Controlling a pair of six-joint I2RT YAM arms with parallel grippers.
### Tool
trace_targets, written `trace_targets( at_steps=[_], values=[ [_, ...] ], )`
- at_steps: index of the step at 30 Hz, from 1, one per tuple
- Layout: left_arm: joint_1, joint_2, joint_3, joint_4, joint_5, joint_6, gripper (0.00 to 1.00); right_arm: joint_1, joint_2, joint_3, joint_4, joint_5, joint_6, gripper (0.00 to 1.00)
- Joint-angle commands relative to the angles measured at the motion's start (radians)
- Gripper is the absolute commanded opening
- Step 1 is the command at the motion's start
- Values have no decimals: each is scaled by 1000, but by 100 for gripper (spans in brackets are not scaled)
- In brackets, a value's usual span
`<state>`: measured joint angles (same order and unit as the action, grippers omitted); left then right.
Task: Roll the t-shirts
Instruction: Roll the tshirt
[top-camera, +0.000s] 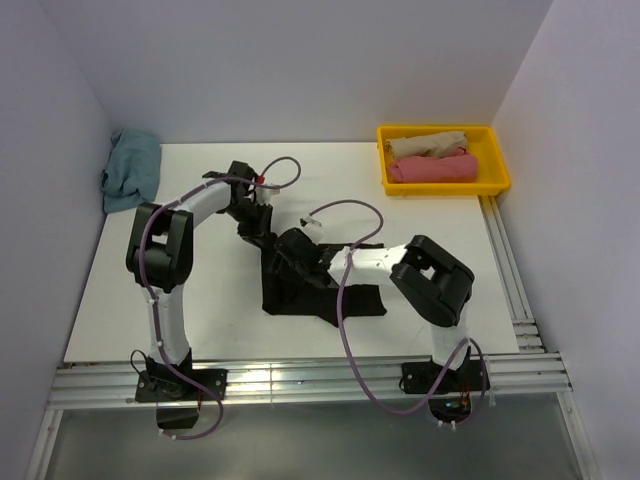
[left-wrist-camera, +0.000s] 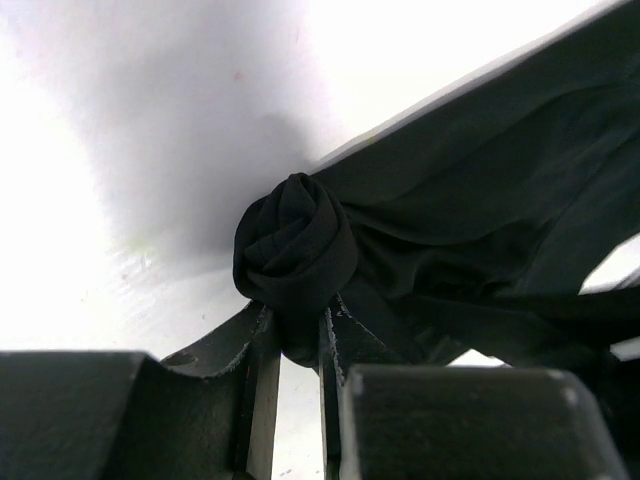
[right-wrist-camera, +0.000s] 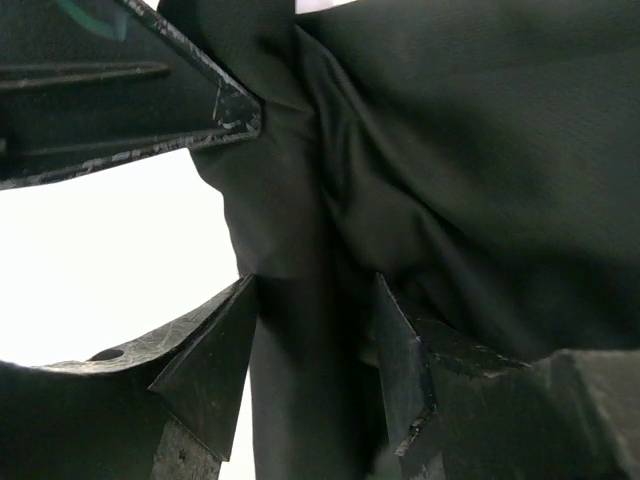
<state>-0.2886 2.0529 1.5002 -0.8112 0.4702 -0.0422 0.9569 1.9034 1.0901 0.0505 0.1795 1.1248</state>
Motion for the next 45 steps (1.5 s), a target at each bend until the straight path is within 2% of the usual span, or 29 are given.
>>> trace_targets(
  at_steps=[1, 6, 10, 22, 27, 34, 40, 45],
  values=[
    [-24, 19, 60, -25, -62, -5, 0, 23, -64, 92, -285, 172, -72, 57],
    [-61, 38, 98, -48, -116, -12, 0, 42, -104, 132, -360, 230, -121, 58],
    [-78, 50, 132, -71, -140, -12, 0, 75, -73, 249, -431, 299, -163, 58],
    [-95, 70, 178, -114, -168, -12, 0, 126, 167, 565, -619, 359, -220, 56],
    [-96, 78, 189, -118, -165, -15, 0, 138, 217, 611, -684, 403, -224, 56],
    [-99, 92, 204, -120, -159, -18, 2, 146, 243, 596, -660, 384, -237, 56],
    [-101, 102, 212, -120, -151, -21, 11, 152, 261, 596, -652, 351, -243, 57],
    [-101, 107, 227, -124, -142, -22, 28, 155, 286, 608, -678, 331, -238, 57]
  ],
)
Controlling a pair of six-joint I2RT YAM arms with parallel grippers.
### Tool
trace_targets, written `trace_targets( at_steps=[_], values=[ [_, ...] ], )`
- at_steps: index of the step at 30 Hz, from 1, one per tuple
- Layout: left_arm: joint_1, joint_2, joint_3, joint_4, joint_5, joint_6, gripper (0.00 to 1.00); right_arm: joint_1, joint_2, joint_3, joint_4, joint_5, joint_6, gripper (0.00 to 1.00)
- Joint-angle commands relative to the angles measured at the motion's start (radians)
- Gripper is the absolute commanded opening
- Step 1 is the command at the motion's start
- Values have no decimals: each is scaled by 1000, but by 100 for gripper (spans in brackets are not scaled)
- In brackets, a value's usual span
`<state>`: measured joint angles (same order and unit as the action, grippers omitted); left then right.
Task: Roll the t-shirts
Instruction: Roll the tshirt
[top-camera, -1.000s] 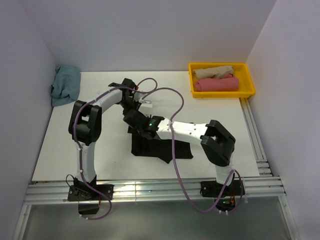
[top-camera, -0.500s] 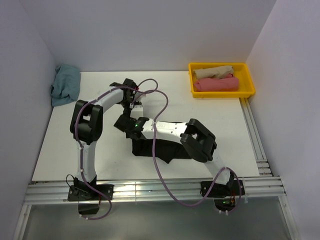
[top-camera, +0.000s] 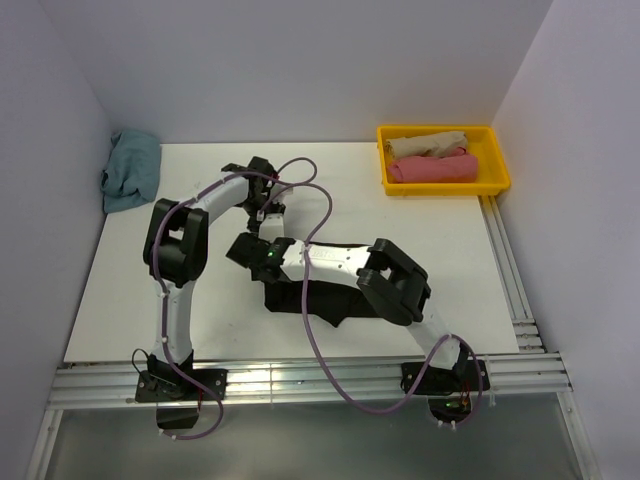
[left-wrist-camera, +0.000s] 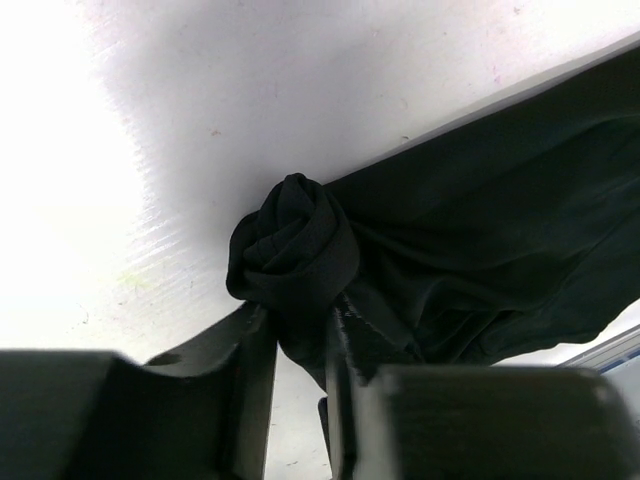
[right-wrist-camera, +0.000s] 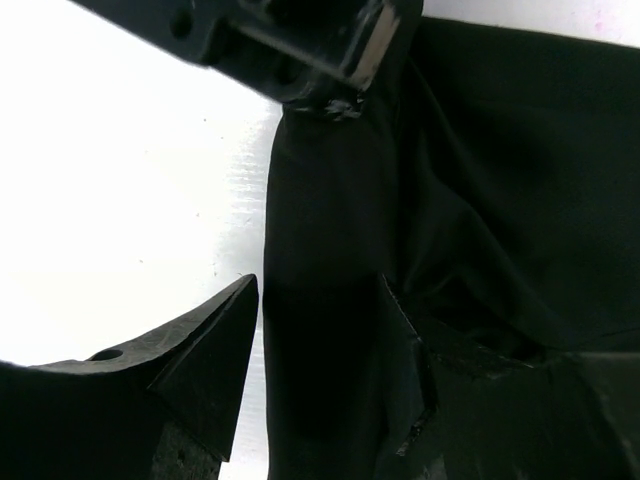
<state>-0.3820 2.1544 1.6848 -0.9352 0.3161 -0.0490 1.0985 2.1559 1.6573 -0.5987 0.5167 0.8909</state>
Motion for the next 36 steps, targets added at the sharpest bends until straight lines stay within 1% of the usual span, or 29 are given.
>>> trace_targets(
  at_steps=[1, 2, 4, 6, 8, 9, 12, 13, 14, 15, 17, 18, 19, 21, 25, 27, 31, 32, 34, 36],
  values=[
    [-8, 7, 46, -2, 14, -17, 31, 14, 38, 39, -29, -7, -4, 57],
    [-8, 9, 50, -4, 21, -15, 38, 14, 36, 36, -26, -12, -3, 57],
    [-8, 9, 62, -4, 28, -17, 44, 14, 38, 26, -24, -18, 0, 56],
    [-6, 5, 79, -8, 41, -18, 54, 14, 33, 13, -12, -20, 3, 54],
    [0, -1, 90, -7, 57, -20, 60, 12, 10, -23, 10, -24, 9, 48],
    [2, -7, 104, -7, 69, -23, 66, 12, -1, -40, 45, -24, 10, 40],
    [21, -36, 102, 9, 113, -29, 72, 3, -44, -117, 129, -49, 13, 30],
    [34, -47, 96, 15, 130, -29, 73, -3, -54, -164, 157, -76, 16, 21],
    [43, -68, 89, 18, 147, -23, 75, -11, -71, -197, 189, -99, 17, 18],
    [49, -82, 72, 24, 185, -19, 75, -25, -108, -271, 273, -115, 20, 17],
    [77, -131, 37, 42, 218, -9, 78, -40, -155, -351, 362, -161, 37, 16],
    [86, -143, 26, 55, 231, -6, 78, -51, -198, -419, 440, -167, 45, 14],
    [104, -155, 18, 58, 271, 4, 79, -55, -217, -448, 470, -176, 61, 13],
    [120, -191, -11, 78, 305, 14, 79, -71, -263, -525, 562, -211, 77, 11],
    [140, -237, -95, 145, 428, 38, 80, -100, -315, -663, 743, -293, 169, 10],
    [140, -261, -187, 200, 458, 38, 80, -111, -327, -740, 848, -326, 201, 10],
    [135, -263, -286, 318, 483, 32, 80, -130, -338, -836, 997, -368, 289, 10],
    [134, -257, -316, 337, 492, 29, 80, -134, -334, -853, 1058, -376, 304, 10],
    [134, -248, -336, 360, 497, 23, 80, -137, -324, -896, 1111, -397, 351, 9],
    [134, -237, -364, 398, 497, 15, 80, -141, -306, -941, 1198, -405, 406, 8]
  ],
)
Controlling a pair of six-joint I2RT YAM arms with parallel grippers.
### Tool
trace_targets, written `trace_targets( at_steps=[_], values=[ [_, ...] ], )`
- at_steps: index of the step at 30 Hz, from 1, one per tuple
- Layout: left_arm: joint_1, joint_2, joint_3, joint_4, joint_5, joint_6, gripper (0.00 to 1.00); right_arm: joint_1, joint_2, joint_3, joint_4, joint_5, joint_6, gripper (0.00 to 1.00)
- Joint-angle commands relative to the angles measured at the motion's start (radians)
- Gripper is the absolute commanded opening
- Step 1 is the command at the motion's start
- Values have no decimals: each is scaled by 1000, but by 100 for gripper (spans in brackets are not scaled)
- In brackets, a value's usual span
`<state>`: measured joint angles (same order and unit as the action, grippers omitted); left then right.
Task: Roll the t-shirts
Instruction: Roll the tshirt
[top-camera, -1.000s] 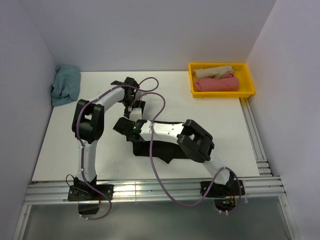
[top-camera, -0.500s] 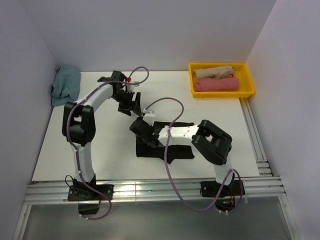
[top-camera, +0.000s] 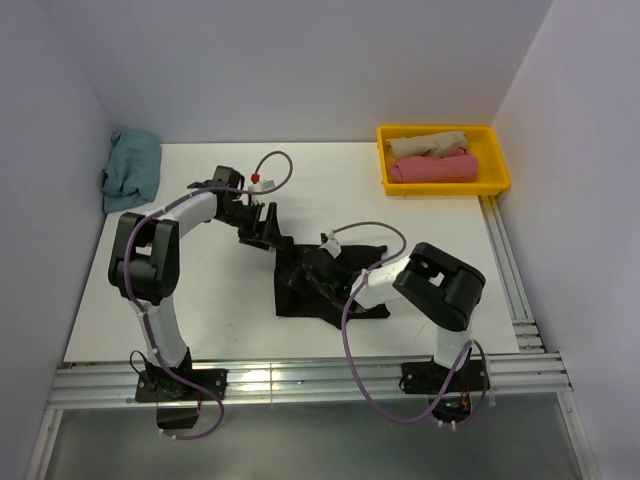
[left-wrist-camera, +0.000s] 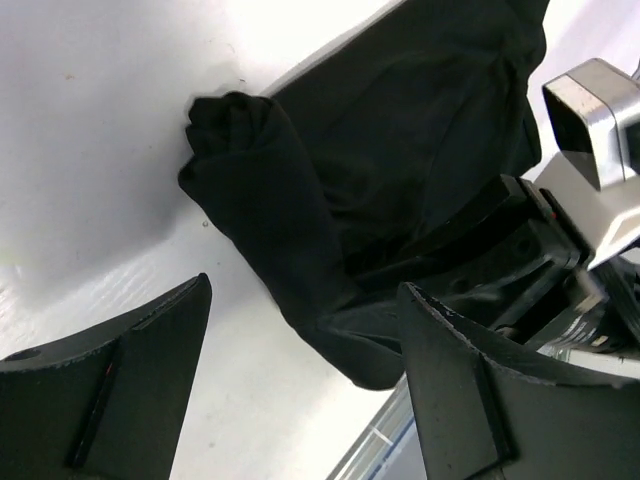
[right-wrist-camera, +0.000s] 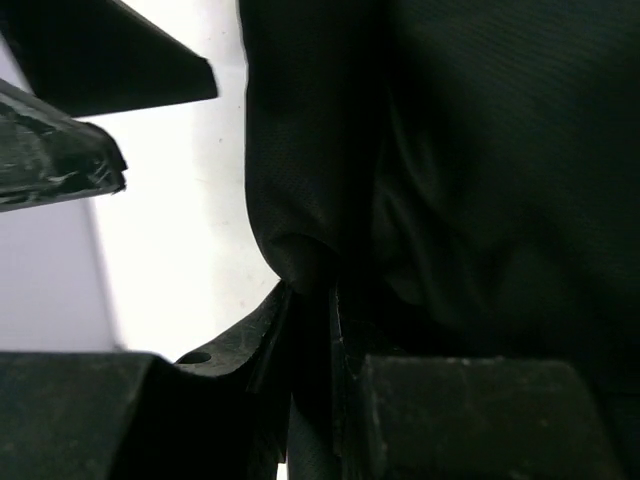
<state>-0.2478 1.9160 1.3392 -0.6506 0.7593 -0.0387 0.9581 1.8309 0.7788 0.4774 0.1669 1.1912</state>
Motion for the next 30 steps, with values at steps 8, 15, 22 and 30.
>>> trace_targets(
  at_steps=[8, 15, 22, 30],
  values=[
    [-18, 58, -66, 216, -3, -50, 78, -1, 91, -165, 357, -80, 226, 9],
    [-88, 109, -22, 175, -121, -75, 58, 2, 87, -176, 322, -58, 223, 17],
    [-125, 117, 47, 80, -277, -66, 0, 13, -7, -96, -6, 28, 117, 46],
    [-156, 97, 72, 19, -440, -50, 0, 85, -150, 94, -500, 269, -44, 62]
  ],
)
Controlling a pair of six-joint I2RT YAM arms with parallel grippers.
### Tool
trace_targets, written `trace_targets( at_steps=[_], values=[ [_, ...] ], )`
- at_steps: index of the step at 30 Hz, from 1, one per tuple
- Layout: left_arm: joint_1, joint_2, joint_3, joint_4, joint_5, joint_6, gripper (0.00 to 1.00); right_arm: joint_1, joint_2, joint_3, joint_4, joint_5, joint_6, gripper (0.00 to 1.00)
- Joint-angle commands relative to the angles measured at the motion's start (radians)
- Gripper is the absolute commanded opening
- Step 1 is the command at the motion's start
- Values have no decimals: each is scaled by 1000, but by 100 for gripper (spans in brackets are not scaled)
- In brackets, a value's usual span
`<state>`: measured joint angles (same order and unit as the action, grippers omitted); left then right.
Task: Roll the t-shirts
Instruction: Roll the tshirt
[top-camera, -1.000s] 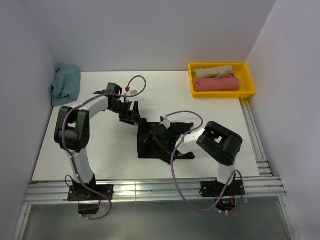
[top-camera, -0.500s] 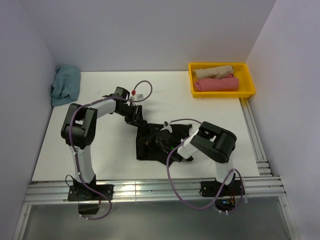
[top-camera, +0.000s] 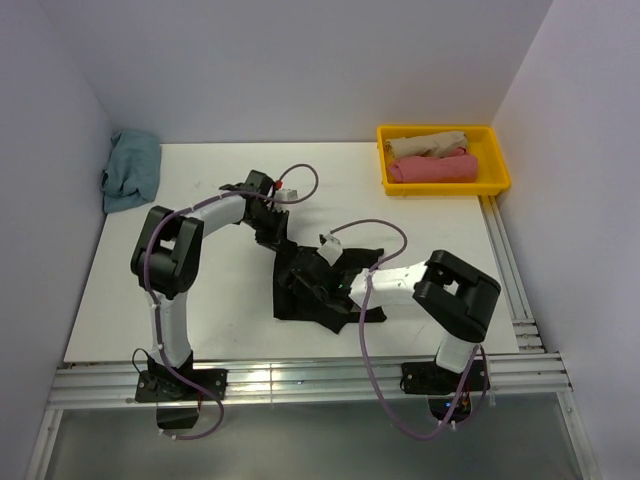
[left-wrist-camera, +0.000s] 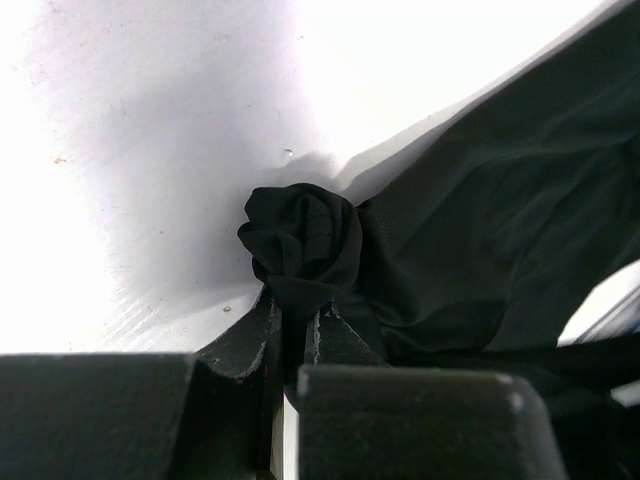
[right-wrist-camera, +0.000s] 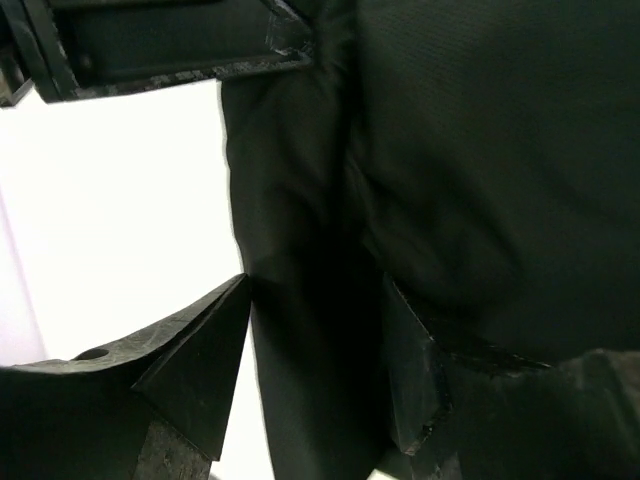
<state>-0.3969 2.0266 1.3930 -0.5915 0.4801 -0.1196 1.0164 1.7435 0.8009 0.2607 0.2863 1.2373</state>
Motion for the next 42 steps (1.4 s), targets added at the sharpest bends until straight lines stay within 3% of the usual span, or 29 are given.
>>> trace_targets(
  at_steps=[1, 6, 22, 34, 42],
  values=[
    [-10, -17, 20, -44, -170, 29, 0, 33, -65, 134, -387, 171, -97, 62],
    [-31, -22, 31, -53, -198, 25, 0, 89, -44, 312, -619, 327, -140, 62],
    [-51, -22, 43, -65, -204, 20, 0, 134, 221, 679, -833, 415, -242, 56],
    [-56, -2, 55, -68, -198, 20, 1, 154, 327, 733, -890, 383, -230, 52],
    [-56, 7, 69, -70, -195, 18, 12, 169, 353, 722, -881, 335, -245, 52]
  ],
)
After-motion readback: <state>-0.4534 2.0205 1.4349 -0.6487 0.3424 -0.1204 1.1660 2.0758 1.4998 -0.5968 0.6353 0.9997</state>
